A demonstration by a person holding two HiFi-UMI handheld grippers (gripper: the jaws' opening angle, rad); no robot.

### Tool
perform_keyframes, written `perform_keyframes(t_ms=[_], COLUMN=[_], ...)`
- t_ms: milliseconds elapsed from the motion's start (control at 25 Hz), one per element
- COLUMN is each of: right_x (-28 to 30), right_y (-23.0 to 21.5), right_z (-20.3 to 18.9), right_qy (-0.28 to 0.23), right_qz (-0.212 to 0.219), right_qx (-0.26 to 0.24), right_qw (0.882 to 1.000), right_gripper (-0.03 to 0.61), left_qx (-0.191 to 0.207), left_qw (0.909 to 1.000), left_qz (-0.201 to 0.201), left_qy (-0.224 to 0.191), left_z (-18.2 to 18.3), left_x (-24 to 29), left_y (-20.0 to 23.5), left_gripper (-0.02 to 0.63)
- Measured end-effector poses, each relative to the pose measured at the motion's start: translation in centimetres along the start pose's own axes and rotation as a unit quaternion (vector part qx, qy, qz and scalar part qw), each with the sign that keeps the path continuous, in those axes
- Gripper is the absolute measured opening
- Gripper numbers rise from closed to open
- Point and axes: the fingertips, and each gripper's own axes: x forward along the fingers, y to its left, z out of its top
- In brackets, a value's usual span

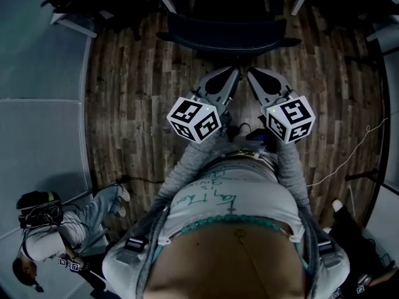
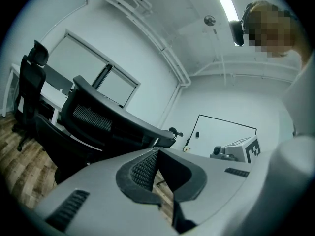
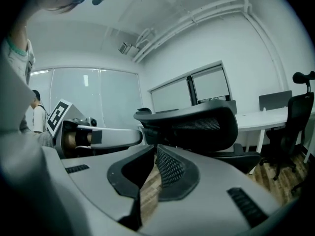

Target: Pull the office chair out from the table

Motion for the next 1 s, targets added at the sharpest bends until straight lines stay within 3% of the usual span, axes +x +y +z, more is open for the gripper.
perform_keyframes(t_ms=[240, 1000], right_x=[0.0, -1.8], right_y=[0.8, 0.9], right_z=[0.2, -0.4], right_qy=[-0.006, 0.001], right_qz=[0.009, 0.006], right_qx=[0.004, 0.007], right_qw=[1.0, 1.0], right_gripper=[0.029, 0.025], left_qx=[0.029, 0.023], left_qw=[0.9996, 0.9995], left_qz=[0.002, -0.009], left_qy=[0.004, 0.017], left_z=[0.1, -1.0], left_x=[-0.5, -0.5], left_y=[-0.5, -1.8], left_gripper=[0.011, 0.011])
